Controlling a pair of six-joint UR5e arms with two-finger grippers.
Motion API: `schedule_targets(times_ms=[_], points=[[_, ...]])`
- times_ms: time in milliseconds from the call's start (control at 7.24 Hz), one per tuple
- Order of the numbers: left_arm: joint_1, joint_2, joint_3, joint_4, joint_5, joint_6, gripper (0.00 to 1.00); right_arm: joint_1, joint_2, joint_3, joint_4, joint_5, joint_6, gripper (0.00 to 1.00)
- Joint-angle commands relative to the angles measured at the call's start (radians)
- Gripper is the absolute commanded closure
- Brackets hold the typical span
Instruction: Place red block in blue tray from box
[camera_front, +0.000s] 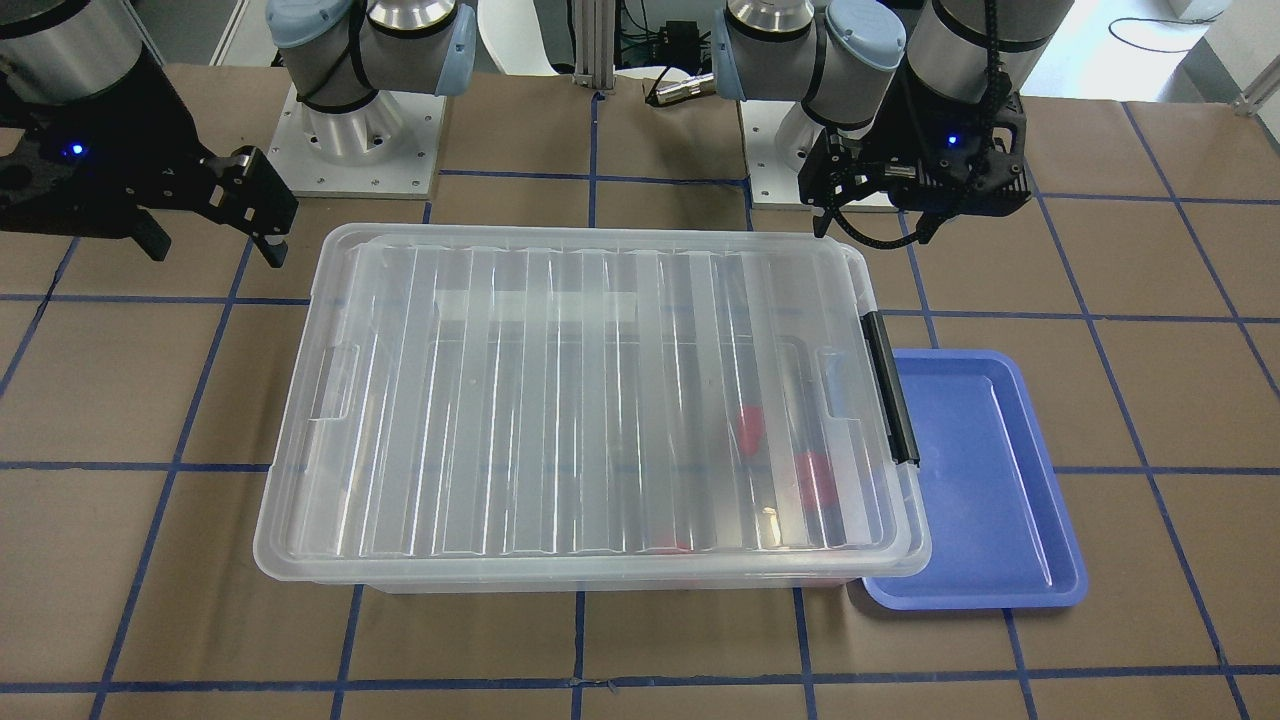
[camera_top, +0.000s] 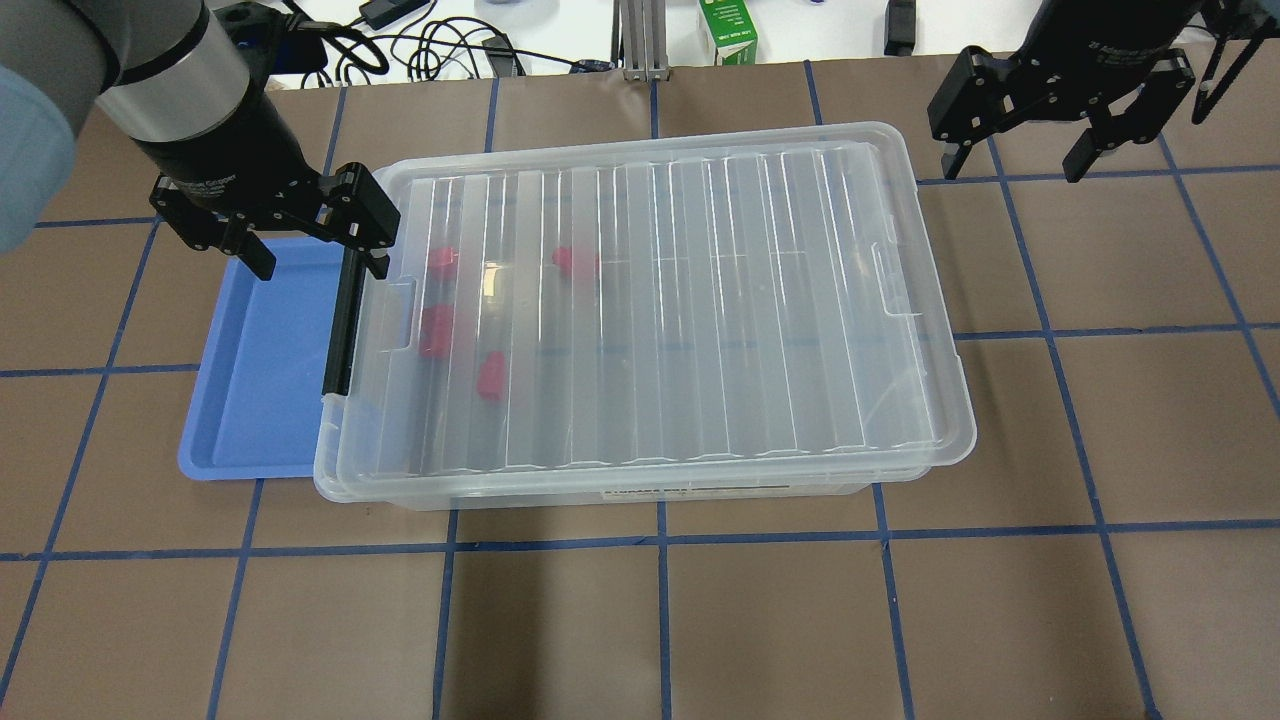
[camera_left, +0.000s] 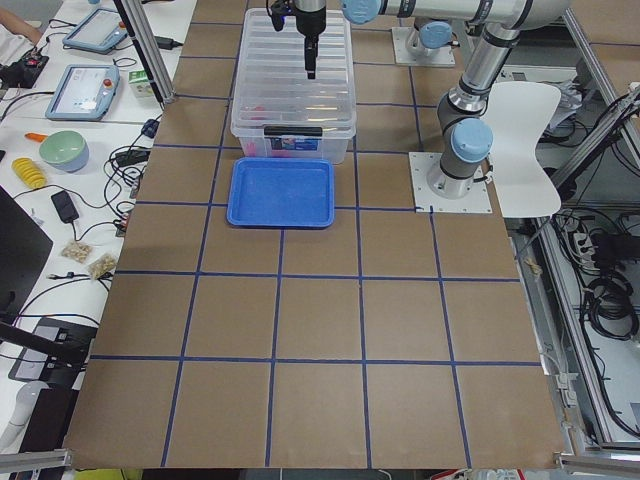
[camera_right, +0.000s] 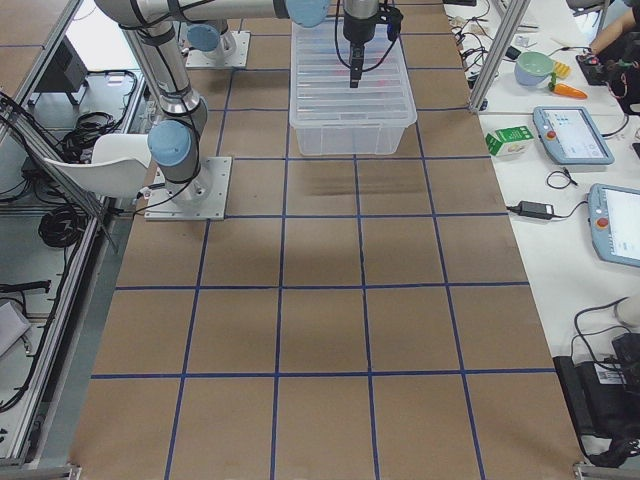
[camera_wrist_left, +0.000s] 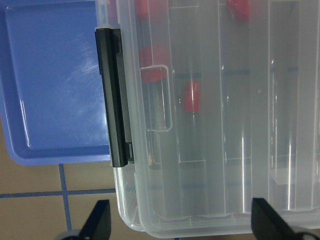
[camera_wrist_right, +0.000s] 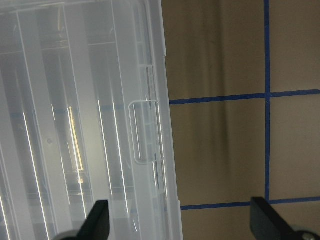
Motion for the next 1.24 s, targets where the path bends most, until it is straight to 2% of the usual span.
schedule_targets(times_ms=[0, 276, 414, 553, 1105], points=[[-0.002, 0.0, -0.002, 0.0, 0.001, 0.003, 0.0, -0.008, 0.058, 0.072, -0.094, -0.004, -0.023, 0.0], [0.0, -0.001, -0.002, 0.0, -0.003, 0.01, 0.0, -0.01, 0.064, 0.23, -0.317, -0.008, -0.053, 0.0], [0.0, -0.002, -0.002, 0.0, -0.002, 0.006, 0.0, -0.011, 0.064, 0.284, -0.381, -0.008, -0.057, 0.0], [0.0, -0.002, -0.002, 0.0, -0.002, 0.006, 0.0, -0.011, 0.065, 0.308, -0.422, -0.008, -0.058, 0.0], [0.0, 0.0, -0.002, 0.0, -0.002, 0.004, 0.0, -0.014, 0.094, 0.309, -0.438, -0.01, -0.083, 0.0]])
